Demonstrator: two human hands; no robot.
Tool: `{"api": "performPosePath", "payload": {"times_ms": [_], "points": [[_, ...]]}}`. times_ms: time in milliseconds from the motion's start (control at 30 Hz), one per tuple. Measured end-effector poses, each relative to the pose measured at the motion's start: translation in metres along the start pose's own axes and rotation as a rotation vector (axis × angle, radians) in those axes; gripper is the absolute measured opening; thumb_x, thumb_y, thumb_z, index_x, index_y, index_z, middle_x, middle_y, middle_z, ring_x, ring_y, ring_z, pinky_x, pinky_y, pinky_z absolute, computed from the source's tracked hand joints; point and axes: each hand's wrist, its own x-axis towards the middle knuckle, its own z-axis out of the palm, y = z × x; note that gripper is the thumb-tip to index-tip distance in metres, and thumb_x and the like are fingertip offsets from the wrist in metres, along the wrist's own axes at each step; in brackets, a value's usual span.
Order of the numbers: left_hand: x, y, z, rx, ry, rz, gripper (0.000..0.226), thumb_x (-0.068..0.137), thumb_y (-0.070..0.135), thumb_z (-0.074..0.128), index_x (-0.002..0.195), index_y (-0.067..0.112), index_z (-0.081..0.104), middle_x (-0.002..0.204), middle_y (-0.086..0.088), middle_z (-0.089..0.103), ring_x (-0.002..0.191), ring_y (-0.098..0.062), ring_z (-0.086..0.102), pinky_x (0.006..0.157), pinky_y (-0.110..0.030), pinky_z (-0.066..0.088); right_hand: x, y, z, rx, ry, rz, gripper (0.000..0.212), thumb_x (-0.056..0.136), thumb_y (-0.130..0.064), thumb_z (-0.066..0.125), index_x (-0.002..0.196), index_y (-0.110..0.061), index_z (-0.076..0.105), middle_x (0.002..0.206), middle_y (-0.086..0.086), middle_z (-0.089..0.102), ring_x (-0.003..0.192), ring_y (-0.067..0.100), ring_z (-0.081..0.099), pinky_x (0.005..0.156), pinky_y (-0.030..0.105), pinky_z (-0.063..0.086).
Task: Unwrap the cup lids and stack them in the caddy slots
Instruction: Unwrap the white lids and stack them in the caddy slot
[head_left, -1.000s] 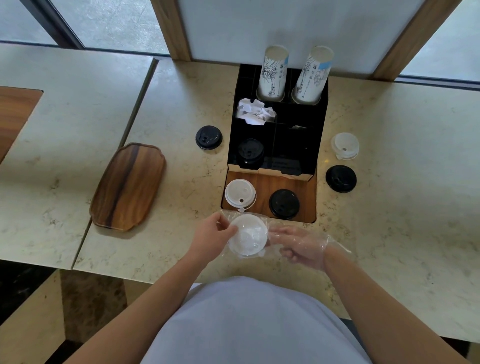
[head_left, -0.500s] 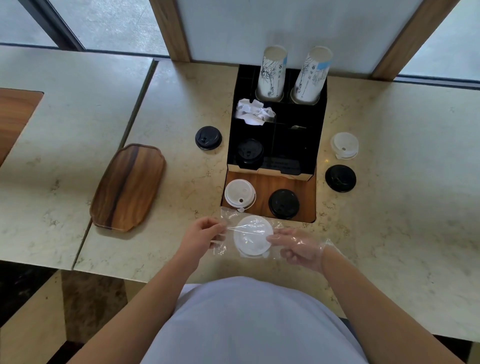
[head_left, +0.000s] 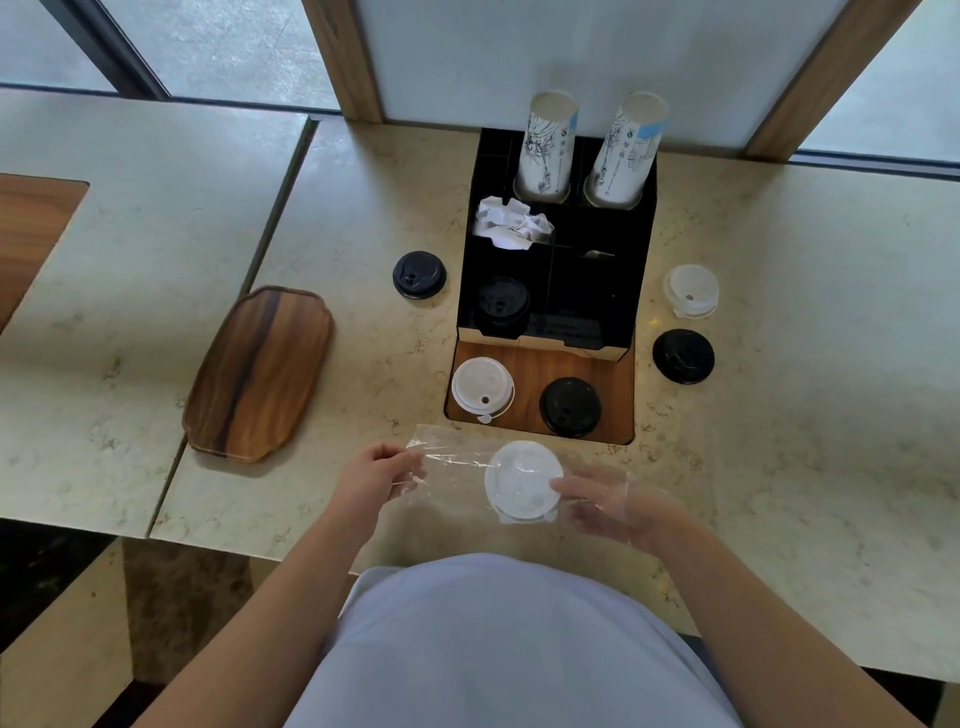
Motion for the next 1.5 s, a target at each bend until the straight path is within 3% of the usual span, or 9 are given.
{"api": "performPosePath", "payload": {"times_ms": [133, 233, 500, 633, 733, 867, 1133, 1367, 1500], "points": [[0.0, 0.01, -0.02, -0.257, 0.114, 0.034, 0.009, 0.095, 0.005, 0.065, 0.095, 0.004, 0.056, 0.091, -0.017, 0.077, 0.079, -0.025, 0.076, 0.057, -0.027, 0.057, 0.006, -0.007, -0.001, -0.032, 0.049, -0.078, 0.035, 0.088, -0.022, 0.075, 0.119, -0.006, 0.069, 0.103, 0.02, 0.072, 0.078, 0.019, 0.065, 0.066, 0.027, 0.058], [0.001, 0.019, -0.037, -0.513, 0.204, 0.052, 0.011, 0.096, -0.003, 0.059, 0.093, 0.004, 0.051, 0.087, -0.018, 0.072, 0.072, -0.022, 0.076, 0.06, -0.029, 0.062, 0.011, -0.011, -0.005, 0.026, 0.141, -0.129, 0.031, 0.091, -0.022, 0.072, 0.118, -0.009, 0.069, 0.096, 0.012, 0.074, 0.08, 0.021, 0.066, 0.07, 0.03, 0.058], [0.002, 0.019, -0.056, -1.319, 0.203, -0.108, 0.013, 0.099, 0.006, 0.058, 0.091, 0.004, 0.068, 0.076, -0.007, 0.073, 0.067, -0.011, 0.072, 0.068, -0.025, 0.062, 0.014, -0.007, -0.001, 0.14, 0.23, -0.155, 0.031, 0.089, -0.023, 0.074, 0.115, -0.007, 0.069, 0.107, 0.015, 0.075, 0.079, 0.017, 0.07, 0.07, 0.03, 0.06], [-0.001, 0.01, -0.053, -1.508, 0.241, -0.086, 0.018, 0.099, 0.011, 0.058, 0.088, 0.006, 0.071, 0.073, -0.005, 0.075, 0.065, -0.012, 0.073, 0.076, -0.022, 0.059, 0.013, 0.002, -0.002, 0.16, 0.215, -0.115, 0.03, 0.089, -0.024, 0.074, 0.117, -0.012, 0.069, 0.11, 0.013, 0.075, 0.08, 0.017, 0.07, 0.071, 0.03, 0.06], [0.001, 0.012, -0.049, -1.413, 0.35, -0.125, 0.014, 0.1, 0.016, 0.06, 0.091, 0.009, 0.068, 0.076, -0.001, 0.074, 0.069, -0.011, 0.073, 0.093, -0.025, 0.056, 0.013, 0.007, -0.004, 0.161, 0.225, -0.083, 0.031, 0.087, -0.026, 0.076, 0.115, -0.012, 0.07, 0.108, 0.011, 0.076, 0.082, 0.018, 0.071, 0.07, 0.031, 0.059], [0.005, 0.015, -0.043, -1.156, 0.388, -0.216, 0.016, 0.102, 0.024, 0.058, 0.098, 0.009, 0.064, 0.094, -0.004, 0.071, 0.094, -0.018, 0.068, 0.088, -0.033, 0.055, 0.012, 0.006, -0.003, 0.162, 0.24, -0.076, 0.032, 0.086, -0.028, 0.077, 0.114, -0.013, 0.07, 0.106, 0.009, 0.077, 0.084, 0.018, 0.071, 0.07, 0.031, 0.059], [0.005, 0.01, -0.04, -0.797, 0.571, -0.324, 0.024, 0.089, 0.029, 0.076, 0.083, 0.012, 0.06, 0.073, 0.002, 0.051, 0.061, -0.008, 0.046, 0.054, -0.02, 0.041, 0.015, -0.001, 0.002, 0.166, 0.254, -0.08, 0.033, 0.086, -0.029, 0.078, 0.114, -0.013, 0.071, 0.107, 0.009, 0.077, 0.093, 0.022, 0.071, 0.073, 0.031, 0.058], [-0.001, 0.009, -0.033, -0.739, 0.614, -0.41, 0.012, 0.088, 0.018, 0.076, 0.084, 0.014, 0.065, 0.066, 0.002, 0.042, 0.052, -0.009, 0.035, 0.047, -0.021, 0.035, 0.016, -0.001, 0.001, 0.173, 0.276, -0.068, 0.031, 0.086, -0.027, 0.078, 0.113, -0.013, 0.07, 0.107, 0.011, 0.076, 0.088, 0.02, 0.07, 0.073, 0.032, 0.059], [-0.014, 0.016, -0.029, -0.563, 0.852, -0.284, 0.028, 0.081, 0.014, 0.076, 0.101, 0.011, 0.057, 0.083, -0.003, 0.054, 0.071, -0.02, 0.05, 0.063, -0.033, 0.047, 0.012, -0.003, 0.0, 0.126, 0.285, -0.09, 0.028, 0.087, -0.03, 0.076, 0.111, -0.015, 0.07, 0.098, 0.004, 0.078, 0.088, 0.019, 0.071, 0.081, 0.035, 0.059]]}}
